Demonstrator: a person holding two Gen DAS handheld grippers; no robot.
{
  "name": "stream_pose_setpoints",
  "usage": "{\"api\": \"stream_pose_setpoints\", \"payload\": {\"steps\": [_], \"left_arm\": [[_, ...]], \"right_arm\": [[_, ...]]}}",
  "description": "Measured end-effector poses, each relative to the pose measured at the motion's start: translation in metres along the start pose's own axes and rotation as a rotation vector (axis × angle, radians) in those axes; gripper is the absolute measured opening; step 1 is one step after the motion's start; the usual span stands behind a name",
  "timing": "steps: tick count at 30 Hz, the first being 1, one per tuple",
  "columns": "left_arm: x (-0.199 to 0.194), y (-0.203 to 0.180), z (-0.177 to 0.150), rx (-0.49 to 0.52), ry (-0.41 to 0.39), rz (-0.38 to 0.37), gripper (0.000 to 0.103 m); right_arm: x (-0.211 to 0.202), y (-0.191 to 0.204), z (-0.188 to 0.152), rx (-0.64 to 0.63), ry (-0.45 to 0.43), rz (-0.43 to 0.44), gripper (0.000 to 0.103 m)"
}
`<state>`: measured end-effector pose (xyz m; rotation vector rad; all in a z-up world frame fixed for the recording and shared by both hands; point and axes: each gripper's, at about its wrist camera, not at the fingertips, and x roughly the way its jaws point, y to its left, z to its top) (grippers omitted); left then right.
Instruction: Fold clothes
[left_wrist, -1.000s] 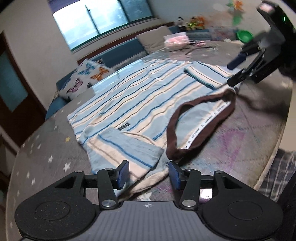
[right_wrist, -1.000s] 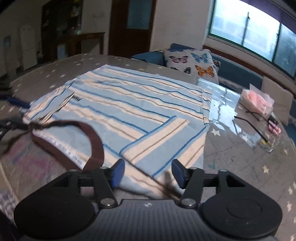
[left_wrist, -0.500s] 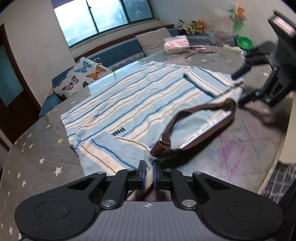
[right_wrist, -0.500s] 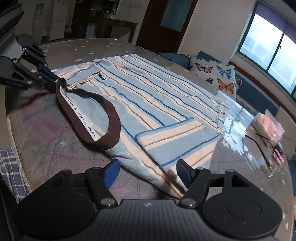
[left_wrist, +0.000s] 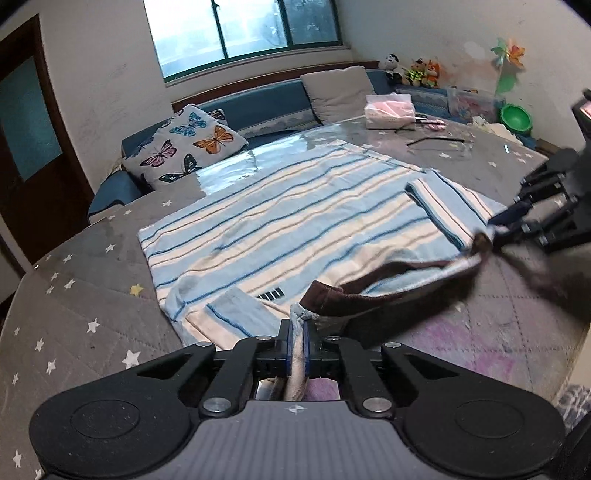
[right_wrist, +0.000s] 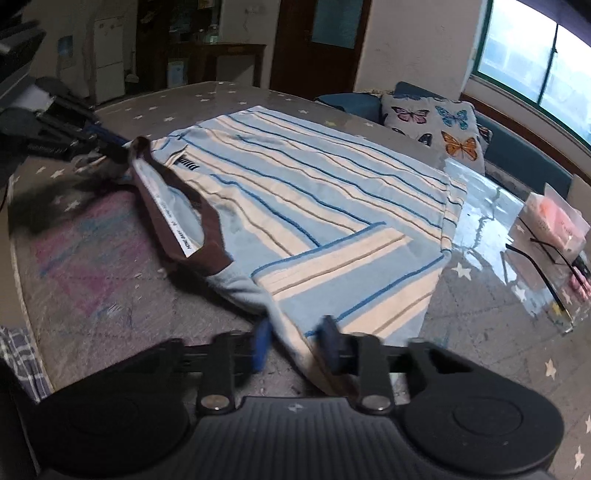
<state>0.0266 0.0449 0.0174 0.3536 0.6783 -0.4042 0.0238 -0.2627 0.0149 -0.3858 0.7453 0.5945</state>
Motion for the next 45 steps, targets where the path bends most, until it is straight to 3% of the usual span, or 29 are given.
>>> {"api": "stream_pose_setpoints", "payload": {"steps": [3,7,11,20,22,24,26,28,34,39,45], "left_arm": [[-0.004,-0.006,-0.009,0.017,0.008,-0.009,0.010],[-0.011,-0.015,-0.018,0.058,0.000,0.007,0.013],[-0.012,-0.023,-0.029,0.103,-0.007,0.054,0.039],[-0.011,-0.035,-0.047,0.204,-0.008,0.092,0.044],[-0.009,-0.036,-0.048,0.221,-0.011,0.094,0.042],[-0.007,-0.035,-0.046,0.216,-0.007,0.076,0.034],[-0.005,-0.031,-0.045,0.202,-0.004,0.060,0.011],[-0.003,-0.028,-0.044,0.186,-0.006,0.054,0.007],[-0.029,-0.022,-0.039,0.137,-0.055,0.091,0.005],[-0.078,-0.016,-0.037,0.086,-0.103,0.112,0.005],[-0.116,-0.016,-0.028,0.100,-0.160,0.197,0.005]], "right_arm": [[0.000,-0.003,0.000,0.022,-0.007,-0.014,0.008],[-0.005,-0.001,0.001,0.038,-0.026,-0.033,0.007],[-0.012,-0.002,0.003,0.069,-0.053,-0.054,0.006],[-0.029,-0.003,0.017,0.104,-0.119,-0.085,0.005],[-0.031,-0.002,0.021,0.103,-0.133,-0.092,0.005],[-0.034,-0.001,0.025,0.099,-0.145,-0.098,0.005],[-0.036,0.001,0.028,0.096,-0.155,-0.104,0.005],[-0.038,0.003,0.029,0.095,-0.163,-0.110,0.005],[-0.049,0.009,0.026,0.097,-0.187,-0.114,0.005],[-0.075,0.024,0.020,0.092,-0.226,-0.096,0.004],[-0.116,0.048,0.020,0.077,-0.278,-0.064,0.004]]}}
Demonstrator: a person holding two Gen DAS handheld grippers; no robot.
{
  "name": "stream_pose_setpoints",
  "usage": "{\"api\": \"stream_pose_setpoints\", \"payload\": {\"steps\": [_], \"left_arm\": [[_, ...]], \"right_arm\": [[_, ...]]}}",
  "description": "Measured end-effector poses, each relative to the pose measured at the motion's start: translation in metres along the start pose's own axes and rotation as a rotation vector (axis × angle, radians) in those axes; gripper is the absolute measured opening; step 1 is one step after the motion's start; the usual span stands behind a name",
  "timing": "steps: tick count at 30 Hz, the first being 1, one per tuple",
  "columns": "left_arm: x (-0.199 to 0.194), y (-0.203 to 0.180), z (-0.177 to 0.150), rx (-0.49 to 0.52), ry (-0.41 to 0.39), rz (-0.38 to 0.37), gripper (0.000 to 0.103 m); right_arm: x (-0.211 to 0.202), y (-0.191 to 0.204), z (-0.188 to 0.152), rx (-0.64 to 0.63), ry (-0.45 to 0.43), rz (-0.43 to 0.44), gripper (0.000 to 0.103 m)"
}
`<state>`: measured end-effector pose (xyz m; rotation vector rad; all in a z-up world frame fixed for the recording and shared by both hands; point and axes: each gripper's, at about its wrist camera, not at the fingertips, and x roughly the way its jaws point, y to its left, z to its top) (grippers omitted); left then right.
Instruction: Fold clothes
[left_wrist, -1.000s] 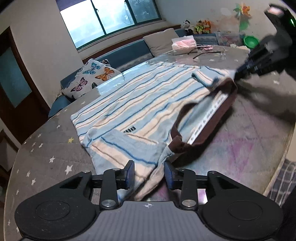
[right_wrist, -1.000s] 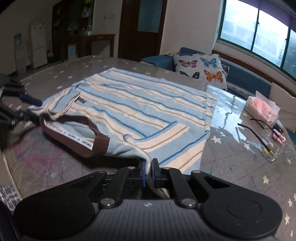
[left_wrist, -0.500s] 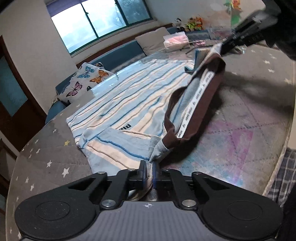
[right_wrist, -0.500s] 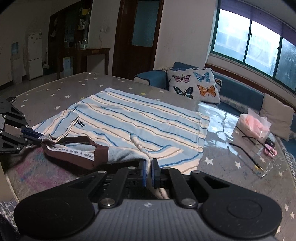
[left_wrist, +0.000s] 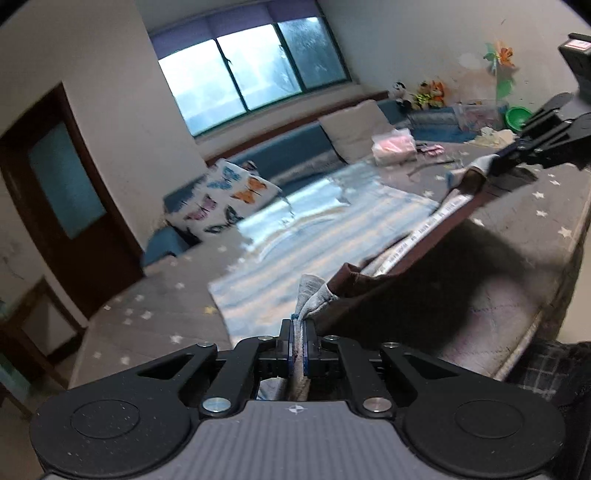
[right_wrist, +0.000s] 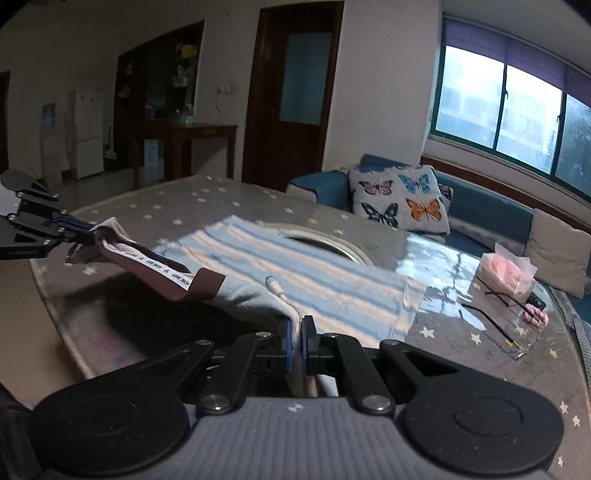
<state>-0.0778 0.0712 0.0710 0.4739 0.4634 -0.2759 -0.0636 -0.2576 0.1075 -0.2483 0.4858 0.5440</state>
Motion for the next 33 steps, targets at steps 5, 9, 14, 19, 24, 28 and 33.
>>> {"api": "stream_pose_setpoints", "payload": {"steps": [5,9,14,19,24,28,33], "left_arm": [[0.022,0.018,0.024,-0.032,-0.029,0.056,0.005],[0.056,0.029,0.049,-0.015,-0.038,0.079,0.004],[0.119,0.044,0.078,0.013,0.003,0.069,0.004],[0.191,0.060,0.095,0.009,0.077,0.041,0.004],[0.266,0.068,0.091,0.000,0.174,0.018,0.005],[0.311,0.073,0.081,-0.056,0.245,0.012,0.009],[0.336,0.087,0.068,-0.141,0.301,0.039,0.024]], "right_arm": [[0.007,-0.004,0.021,-0.020,-0.034,-0.003,0.004],[0.034,-0.024,0.039,-0.003,-0.033,-0.009,0.004],[0.087,-0.058,0.064,0.034,0.020,-0.027,0.004],[0.150,-0.087,0.076,0.067,0.083,-0.053,0.004],[0.214,-0.108,0.075,0.107,0.150,-0.083,0.004],[0.256,-0.122,0.062,0.190,0.189,-0.093,0.006],[0.276,-0.139,0.049,0.295,0.174,-0.141,0.022]]}}
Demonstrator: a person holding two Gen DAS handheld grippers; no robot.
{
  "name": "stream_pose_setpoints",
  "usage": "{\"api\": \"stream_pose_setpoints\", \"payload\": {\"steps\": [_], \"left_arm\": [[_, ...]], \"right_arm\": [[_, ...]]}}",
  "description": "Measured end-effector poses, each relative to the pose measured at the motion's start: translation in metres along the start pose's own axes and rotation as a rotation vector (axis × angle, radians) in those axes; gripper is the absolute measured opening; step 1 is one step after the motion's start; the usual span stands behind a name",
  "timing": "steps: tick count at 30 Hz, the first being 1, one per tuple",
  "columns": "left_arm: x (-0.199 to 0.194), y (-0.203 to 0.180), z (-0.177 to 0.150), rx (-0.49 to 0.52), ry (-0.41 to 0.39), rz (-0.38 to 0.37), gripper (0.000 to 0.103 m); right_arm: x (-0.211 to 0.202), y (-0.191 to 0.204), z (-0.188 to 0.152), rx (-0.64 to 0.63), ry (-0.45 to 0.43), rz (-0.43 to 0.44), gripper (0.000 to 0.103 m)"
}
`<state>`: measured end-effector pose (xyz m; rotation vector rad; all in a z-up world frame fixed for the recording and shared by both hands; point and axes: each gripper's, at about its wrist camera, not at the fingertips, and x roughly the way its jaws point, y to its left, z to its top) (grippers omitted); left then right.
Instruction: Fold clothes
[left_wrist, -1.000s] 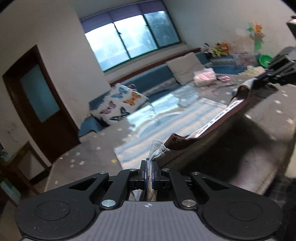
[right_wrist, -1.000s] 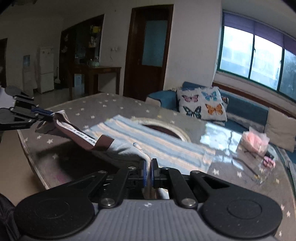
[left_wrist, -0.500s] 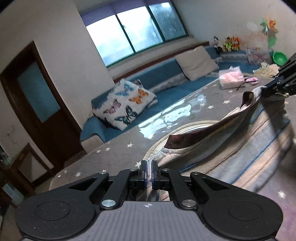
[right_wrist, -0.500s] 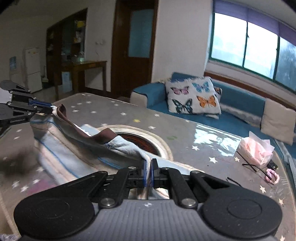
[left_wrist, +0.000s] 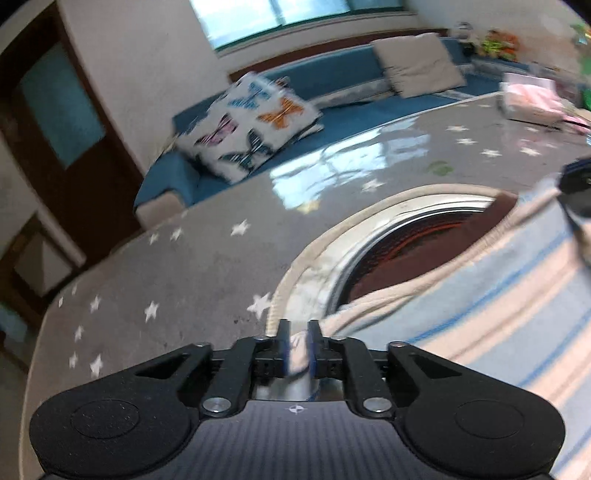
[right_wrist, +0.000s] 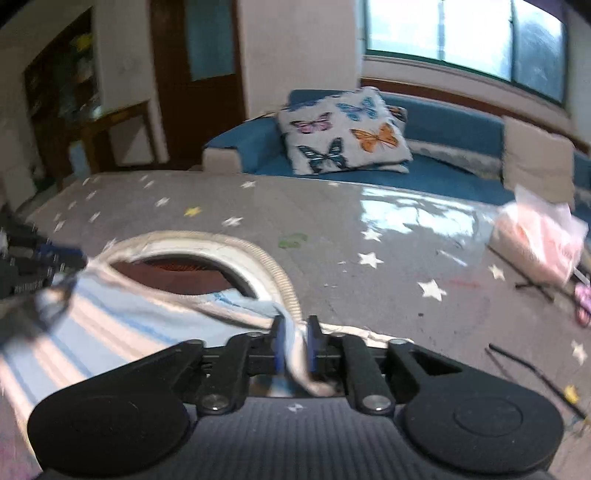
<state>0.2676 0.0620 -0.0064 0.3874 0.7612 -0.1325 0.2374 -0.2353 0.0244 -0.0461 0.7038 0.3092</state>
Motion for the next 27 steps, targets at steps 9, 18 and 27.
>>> {"api": "stream_pose_setpoints", "payload": {"steps": [9,18,27], "left_arm": [[-0.025,0.038,0.000,-0.117,-0.044,0.091,0.087],[-0.041,0.042,-0.018,-0.098,-0.025,0.090,0.098],[0.010,0.045,-0.012,-0.125,0.057,0.105,0.100]], "right_arm": [[-0.013,-0.007,0.002,0.071,-0.024,0.046,0.022],[0.010,0.008,-0.017,0.074,0.068,0.079,0.022],[0.024,-0.006,-0.018,0.148,0.042,0.057,0.025]]}}
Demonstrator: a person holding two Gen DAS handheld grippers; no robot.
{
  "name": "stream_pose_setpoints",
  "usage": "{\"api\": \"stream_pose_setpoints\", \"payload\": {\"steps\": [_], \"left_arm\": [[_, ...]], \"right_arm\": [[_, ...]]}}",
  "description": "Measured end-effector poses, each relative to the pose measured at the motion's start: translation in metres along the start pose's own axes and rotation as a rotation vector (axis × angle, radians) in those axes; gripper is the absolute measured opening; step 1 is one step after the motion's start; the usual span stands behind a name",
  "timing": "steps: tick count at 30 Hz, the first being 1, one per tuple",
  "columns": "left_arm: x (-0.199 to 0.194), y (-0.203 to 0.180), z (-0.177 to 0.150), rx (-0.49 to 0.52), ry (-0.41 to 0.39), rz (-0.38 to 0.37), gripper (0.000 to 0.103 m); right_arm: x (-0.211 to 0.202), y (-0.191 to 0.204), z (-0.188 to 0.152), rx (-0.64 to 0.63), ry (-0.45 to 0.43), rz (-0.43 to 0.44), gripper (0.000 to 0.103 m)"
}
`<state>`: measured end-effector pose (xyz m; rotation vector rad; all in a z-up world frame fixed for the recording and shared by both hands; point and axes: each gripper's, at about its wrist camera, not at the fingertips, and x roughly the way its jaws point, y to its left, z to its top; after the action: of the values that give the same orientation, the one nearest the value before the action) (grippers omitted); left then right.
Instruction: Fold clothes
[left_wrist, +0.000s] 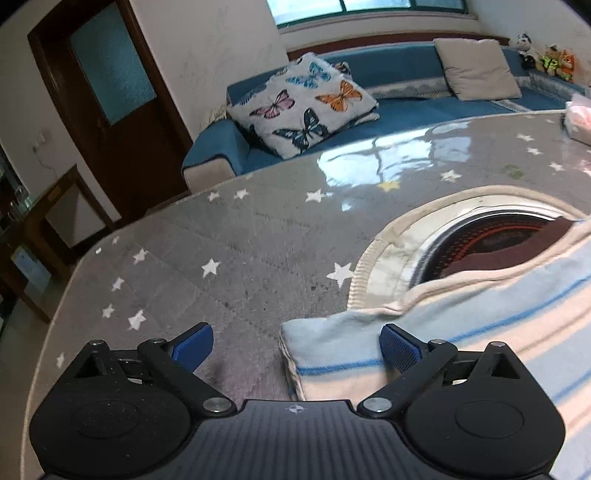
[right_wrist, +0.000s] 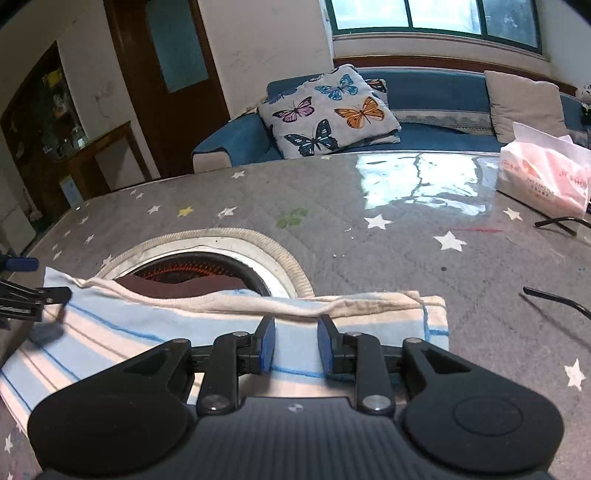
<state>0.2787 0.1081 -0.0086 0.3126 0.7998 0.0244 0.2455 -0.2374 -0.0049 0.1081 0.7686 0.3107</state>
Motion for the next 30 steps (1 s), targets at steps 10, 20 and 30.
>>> {"api": "stream_pose_setpoints", "payload": {"steps": [10,20,30], "left_arm": [[-0.007,-0.003,0.005,-0.018,-0.027,0.006,0.103],[0.010,-0.027,0.013,0.018,-0.002,-0.004,0.103],[0.005,-0.019,0.012,-0.011,-0.011,0.010,0.103]], "right_arm": [[-0.020,-0.017,0.002,0.059,-0.056,-0.004,0.027],[-0.013,-0.027,0.003,0.044,-0.060,-0.052,0.024],[-0.036,-0.034,-0.001,-0.012,-0.076,-0.052,0.023]]}}
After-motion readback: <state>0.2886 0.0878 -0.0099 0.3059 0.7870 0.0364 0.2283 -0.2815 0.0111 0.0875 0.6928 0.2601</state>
